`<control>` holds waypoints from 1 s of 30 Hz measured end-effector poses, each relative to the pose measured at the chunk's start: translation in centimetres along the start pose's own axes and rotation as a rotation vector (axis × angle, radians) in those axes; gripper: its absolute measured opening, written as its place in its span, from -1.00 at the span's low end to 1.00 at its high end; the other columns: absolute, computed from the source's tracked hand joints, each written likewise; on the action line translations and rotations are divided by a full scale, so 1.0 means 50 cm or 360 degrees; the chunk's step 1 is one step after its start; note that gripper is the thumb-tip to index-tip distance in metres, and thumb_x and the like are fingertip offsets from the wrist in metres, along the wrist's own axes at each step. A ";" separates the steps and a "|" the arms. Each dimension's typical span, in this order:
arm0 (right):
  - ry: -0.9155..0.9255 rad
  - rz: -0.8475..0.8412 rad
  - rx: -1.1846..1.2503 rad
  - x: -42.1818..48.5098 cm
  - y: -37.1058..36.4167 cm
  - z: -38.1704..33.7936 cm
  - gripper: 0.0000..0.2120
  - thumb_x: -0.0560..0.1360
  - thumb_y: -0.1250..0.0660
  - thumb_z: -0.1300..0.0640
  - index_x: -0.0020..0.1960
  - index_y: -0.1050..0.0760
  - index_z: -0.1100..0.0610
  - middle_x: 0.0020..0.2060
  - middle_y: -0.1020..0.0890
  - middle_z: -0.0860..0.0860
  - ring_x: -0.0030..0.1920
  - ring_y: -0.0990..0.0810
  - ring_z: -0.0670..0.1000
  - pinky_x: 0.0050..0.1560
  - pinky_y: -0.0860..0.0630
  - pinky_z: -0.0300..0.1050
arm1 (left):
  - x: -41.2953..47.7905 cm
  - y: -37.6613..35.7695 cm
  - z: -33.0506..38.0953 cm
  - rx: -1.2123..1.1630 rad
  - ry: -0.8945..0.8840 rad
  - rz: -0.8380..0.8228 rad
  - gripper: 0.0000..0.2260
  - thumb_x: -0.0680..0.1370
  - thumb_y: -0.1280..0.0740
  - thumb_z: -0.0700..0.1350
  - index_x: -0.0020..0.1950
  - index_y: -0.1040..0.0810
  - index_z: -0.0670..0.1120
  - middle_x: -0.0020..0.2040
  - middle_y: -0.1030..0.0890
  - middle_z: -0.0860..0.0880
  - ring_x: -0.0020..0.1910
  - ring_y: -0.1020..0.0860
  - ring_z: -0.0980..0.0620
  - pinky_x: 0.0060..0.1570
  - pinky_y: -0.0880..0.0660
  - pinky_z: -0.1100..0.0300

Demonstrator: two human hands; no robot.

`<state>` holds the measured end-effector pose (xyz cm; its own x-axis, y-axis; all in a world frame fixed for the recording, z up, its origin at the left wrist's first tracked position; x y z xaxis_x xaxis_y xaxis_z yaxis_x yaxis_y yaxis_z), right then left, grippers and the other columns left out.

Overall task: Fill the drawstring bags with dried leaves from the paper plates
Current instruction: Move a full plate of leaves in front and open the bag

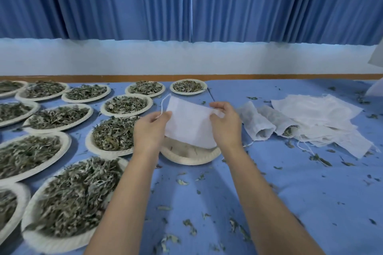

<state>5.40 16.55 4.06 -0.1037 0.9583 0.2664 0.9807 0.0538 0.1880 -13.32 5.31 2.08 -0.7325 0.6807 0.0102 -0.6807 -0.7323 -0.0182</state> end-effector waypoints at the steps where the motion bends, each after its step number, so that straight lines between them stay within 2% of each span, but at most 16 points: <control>1: 0.0104 0.0018 -0.0094 -0.003 0.004 -0.012 -0.70 0.51 -0.22 0.34 0.18 -0.48 0.08 0.10 -0.53 -0.03 0.16 -0.48 0.00 -0.02 -0.37 -0.26 | 0.001 0.006 0.002 0.0014 -0.0038 0.0026 -0.82 0.53 -0.38 -0.07 -0.08 -0.61 -0.19 -0.14 -0.57 -0.10 -0.14 -0.51 -0.05 -0.03 -0.47 0.04; 3: 0.0263 0.0128 -0.0290 -0.015 0.016 -0.033 -0.69 0.53 -0.28 0.27 0.25 -0.46 0.08 0.19 -0.50 0.01 0.24 -0.42 0.00 0.22 -0.35 -0.15 | -0.002 0.023 0.005 -0.0027 -0.0084 0.0160 -0.85 0.52 -0.39 -0.10 -0.21 -0.60 -0.13 -0.25 -0.57 -0.06 -0.23 -0.50 -0.02 -0.05 -0.50 0.02; 4: 0.0295 0.0194 -0.0306 -0.024 0.021 -0.042 -0.73 0.52 -0.31 0.22 0.22 -0.48 0.07 0.15 -0.51 0.01 0.19 -0.44 -0.01 0.22 -0.38 -0.09 | -0.006 0.030 0.004 -0.0074 -0.0089 0.0239 -0.87 0.51 -0.41 -0.11 -0.25 -0.60 -0.04 -0.28 -0.59 0.03 -0.26 -0.53 0.05 -0.02 -0.52 0.04; 5: 0.0288 0.0213 -0.0232 -0.031 0.023 -0.045 -0.81 0.52 -0.33 0.19 0.12 -0.51 0.06 0.04 -0.55 -0.01 0.08 -0.49 -0.04 0.12 -0.44 -0.09 | -0.012 0.036 0.005 -0.0132 -0.0089 0.0309 -0.86 0.50 -0.43 -0.12 -0.26 -0.59 0.03 -0.30 -0.60 0.12 -0.26 -0.55 0.14 -0.02 -0.54 0.07; 7: 0.0117 -0.0007 0.0153 -0.041 -0.008 -0.038 -0.95 0.50 -0.37 0.17 -0.07 -0.56 0.05 -0.18 -0.60 -0.04 -0.18 -0.55 -0.13 -0.18 -0.51 -0.21 | -0.020 0.033 0.008 -0.0258 -0.0114 0.0357 -0.86 0.46 -0.47 -0.13 -0.26 -0.60 0.07 -0.33 -0.60 0.21 -0.30 -0.55 0.25 -0.11 -0.53 0.17; 8: 0.0012 -0.0192 0.0332 -0.048 -0.037 -0.036 -0.96 0.49 -0.39 0.18 -0.09 -0.58 0.05 -0.22 -0.62 -0.04 -0.24 -0.57 -0.14 -0.27 -0.51 -0.27 | -0.021 0.028 0.010 -0.0278 -0.0144 0.0347 -0.87 0.44 -0.48 -0.14 -0.26 -0.61 0.05 -0.36 -0.60 0.20 -0.35 -0.54 0.27 -0.19 -0.50 0.25; 10: -0.0120 -0.0488 0.0572 -0.066 -0.086 -0.040 -0.88 0.46 -0.42 0.21 0.00 -0.60 0.10 -0.20 -0.65 -0.02 -0.21 -0.63 -0.13 -0.25 -0.55 -0.32 | -0.021 0.012 0.020 -0.0219 -0.0230 0.0275 -0.90 0.43 -0.48 -0.20 -0.25 -0.63 -0.03 -0.39 -0.59 0.14 -0.43 -0.50 0.26 -0.34 -0.43 0.39; 11: -0.0142 -0.0551 0.0658 -0.072 -0.098 -0.044 -0.85 0.45 -0.43 0.23 0.01 -0.59 0.09 -0.21 -0.65 -0.04 -0.19 -0.64 -0.13 -0.20 -0.58 -0.31 | -0.023 0.003 0.027 -0.0155 -0.0284 0.0220 -0.91 0.43 -0.47 -0.22 -0.24 -0.63 -0.06 -0.39 -0.58 0.10 -0.43 -0.49 0.23 -0.39 -0.40 0.41; 14: -0.0055 -0.0461 0.0552 -0.070 -0.088 -0.049 -0.89 0.46 -0.42 0.24 -0.15 -0.56 0.05 -0.25 -0.62 -0.05 -0.16 -0.64 -0.06 -0.11 -0.62 -0.22 | -0.034 -0.023 0.049 0.0159 -0.0498 0.0061 -0.86 0.45 -0.45 -0.18 -0.30 -0.58 -0.03 -0.46 -0.53 0.14 -0.48 -0.42 0.25 -0.44 -0.33 0.42; 17: -0.0116 -0.0402 0.0529 -0.067 -0.074 -0.035 -0.94 0.50 -0.37 0.19 -0.15 -0.56 0.13 -0.19 -0.64 0.05 -0.13 -0.65 -0.03 -0.09 -0.61 -0.24 | -0.043 -0.040 0.058 0.0426 -0.0587 -0.0060 -0.88 0.43 -0.47 -0.05 -0.28 -0.59 0.03 -0.45 -0.51 0.27 -0.45 -0.41 0.22 -0.41 -0.31 0.36; 19: -0.0221 -0.0359 0.0651 -0.065 -0.066 -0.016 -0.89 0.51 -0.36 0.17 -0.17 -0.58 0.16 -0.23 -0.65 0.06 -0.20 -0.64 -0.08 -0.08 -0.60 -0.24 | -0.046 -0.051 0.055 0.0389 -0.0574 -0.0183 -0.91 0.42 -0.48 -0.01 -0.26 -0.63 0.05 -0.43 -0.54 0.27 -0.43 -0.41 0.23 -0.40 -0.33 0.39; 23: -0.0360 -0.0309 0.0818 -0.066 -0.060 0.007 -0.87 0.48 -0.42 0.13 -0.15 -0.61 0.21 -0.25 -0.66 0.07 -0.25 -0.63 -0.08 -0.07 -0.61 -0.23 | -0.046 -0.056 0.048 0.0188 -0.0505 -0.0299 -0.93 0.47 -0.45 -0.07 -0.22 -0.67 0.03 -0.32 -0.65 0.17 -0.34 -0.52 0.24 -0.27 -0.44 0.40; 25: -0.0406 -0.0318 0.0887 -0.063 -0.061 0.016 -0.85 0.48 -0.41 0.13 -0.12 -0.61 0.23 -0.26 -0.66 0.07 -0.26 -0.62 -0.06 -0.08 -0.62 -0.21 | -0.042 -0.062 0.039 0.0187 -0.0447 -0.0370 -0.90 0.50 -0.42 -0.11 -0.20 -0.67 0.06 -0.35 -0.64 0.18 -0.35 -0.51 0.28 -0.23 -0.47 0.36; 27: -0.0455 -0.0346 0.0984 -0.062 -0.064 0.020 -0.84 0.51 -0.38 0.12 -0.12 -0.61 0.23 -0.27 -0.68 0.07 -0.24 -0.66 -0.02 -0.13 -0.62 -0.21 | -0.037 -0.060 0.033 0.0197 -0.0417 -0.0356 -0.84 0.52 -0.39 -0.16 -0.20 -0.65 0.07 -0.38 -0.62 0.21 -0.36 -0.51 0.30 -0.23 -0.48 0.36; 30: -0.0507 -0.0378 0.1102 -0.056 -0.059 0.026 -0.81 0.56 -0.30 0.13 -0.11 -0.60 0.23 -0.26 -0.71 0.08 -0.21 -0.70 0.01 -0.21 -0.61 -0.23 | -0.034 -0.021 0.049 0.0404 -0.0577 -0.0017 -0.87 0.51 -0.39 -0.19 -0.18 -0.63 0.03 -0.36 -0.58 0.24 -0.32 -0.52 0.36 -0.26 -0.39 0.53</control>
<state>3.02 14.07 1.55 -0.3732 0.9277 -0.0094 0.8291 0.3289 -0.4521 -11.39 4.89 4.54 -0.6491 0.6701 0.3600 -0.6346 -0.7380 0.2295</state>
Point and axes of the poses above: each hand's wrist, its own x-axis towards the middle knuckle, its own y-axis out of the back of the hand, z = x × y, the point moved 10 cm from there along x, towards the middle knuckle
